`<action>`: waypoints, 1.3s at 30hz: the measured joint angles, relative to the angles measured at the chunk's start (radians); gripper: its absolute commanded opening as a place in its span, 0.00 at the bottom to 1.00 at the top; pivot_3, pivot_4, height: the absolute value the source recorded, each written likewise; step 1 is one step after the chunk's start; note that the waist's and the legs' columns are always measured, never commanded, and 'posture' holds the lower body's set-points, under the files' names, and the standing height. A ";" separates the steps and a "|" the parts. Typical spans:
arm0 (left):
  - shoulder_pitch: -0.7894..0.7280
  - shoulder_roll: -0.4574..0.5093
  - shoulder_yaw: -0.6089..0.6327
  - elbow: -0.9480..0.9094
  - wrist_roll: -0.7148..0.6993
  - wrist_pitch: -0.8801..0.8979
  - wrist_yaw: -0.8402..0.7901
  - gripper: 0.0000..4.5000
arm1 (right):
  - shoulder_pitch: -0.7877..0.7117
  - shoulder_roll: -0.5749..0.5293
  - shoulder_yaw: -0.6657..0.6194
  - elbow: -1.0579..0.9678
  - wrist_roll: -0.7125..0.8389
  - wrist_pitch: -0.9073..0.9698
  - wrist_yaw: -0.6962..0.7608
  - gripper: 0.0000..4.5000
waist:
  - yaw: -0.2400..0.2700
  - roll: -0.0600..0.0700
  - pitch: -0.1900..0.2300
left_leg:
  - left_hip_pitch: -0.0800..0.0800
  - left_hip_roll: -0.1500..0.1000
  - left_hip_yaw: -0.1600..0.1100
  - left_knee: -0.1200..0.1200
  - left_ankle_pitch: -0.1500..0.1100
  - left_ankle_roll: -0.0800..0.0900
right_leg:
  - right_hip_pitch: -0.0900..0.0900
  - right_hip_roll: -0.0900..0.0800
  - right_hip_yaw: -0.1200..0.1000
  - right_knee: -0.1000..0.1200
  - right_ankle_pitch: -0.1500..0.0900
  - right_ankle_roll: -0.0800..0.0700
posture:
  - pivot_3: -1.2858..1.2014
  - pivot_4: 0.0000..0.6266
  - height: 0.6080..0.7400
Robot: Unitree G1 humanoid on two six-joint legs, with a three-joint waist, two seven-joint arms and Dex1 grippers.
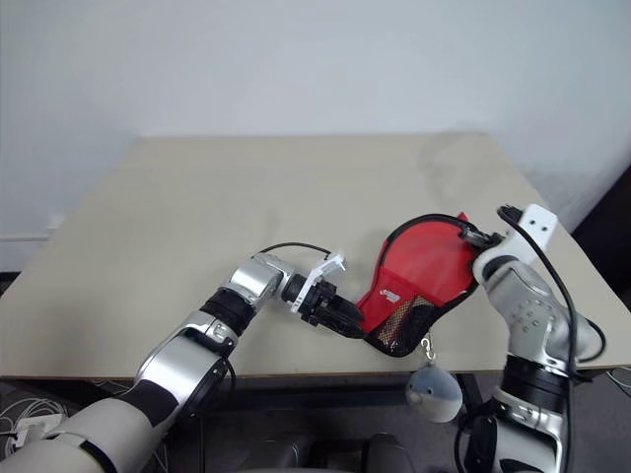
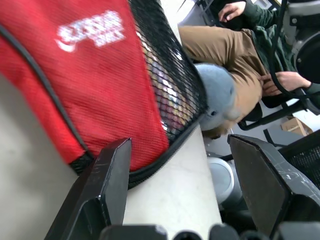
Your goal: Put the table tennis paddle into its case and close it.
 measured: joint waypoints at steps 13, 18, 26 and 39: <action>0.045 0.038 0.006 -0.066 -0.042 0.052 0.022 0.73 | -0.047 0.094 0.149 0.277 -0.211 -0.164 0.009 0.01 | -0.010 0.000 -0.001 | 0.006 0.000 -0.001 -0.002 0.004 -0.006 | -0.001 0.004 0.002 0.010 0.001 -0.003 | 0.52 0.00 1.00; 0.054 0.048 0.010 -0.080 -0.048 0.050 0.033 0.73 | -0.014 0.114 0.141 0.301 -0.213 -0.149 0.060 0.13 | -0.033 -0.001 -0.002 | 0.009 0.001 -0.001 -0.008 0.006 -0.009 | 0.000 0.005 0.004 0.010 0.001 -0.004 | 0.52 0.00 1.00; 0.002 0.045 0.027 -0.005 -0.062 -0.001 0.078 0.73 | 0.025 0.121 0.136 0.197 -0.203 -0.107 0.110 0.72 | -0.030 -0.001 -0.002 | 0.015 0.001 -0.002 -0.007 0.004 -0.004 | 0.003 0.005 0.003 0.011 0.002 -0.006 | 0.52 0.00 1.00; -0.224 0.169 0.147 0.374 -0.025 -0.338 0.181 0.73 | 0.337 -0.050 0.135 -0.313 -0.045 -0.088 0.388 0.78 | -0.023 -0.004 0.000 | 0.011 0.000 -0.005 -0.006 0.004 -0.004 | 0.001 0.005 0.001 0.009 0.003 -0.006 | 0.52 0.00 1.00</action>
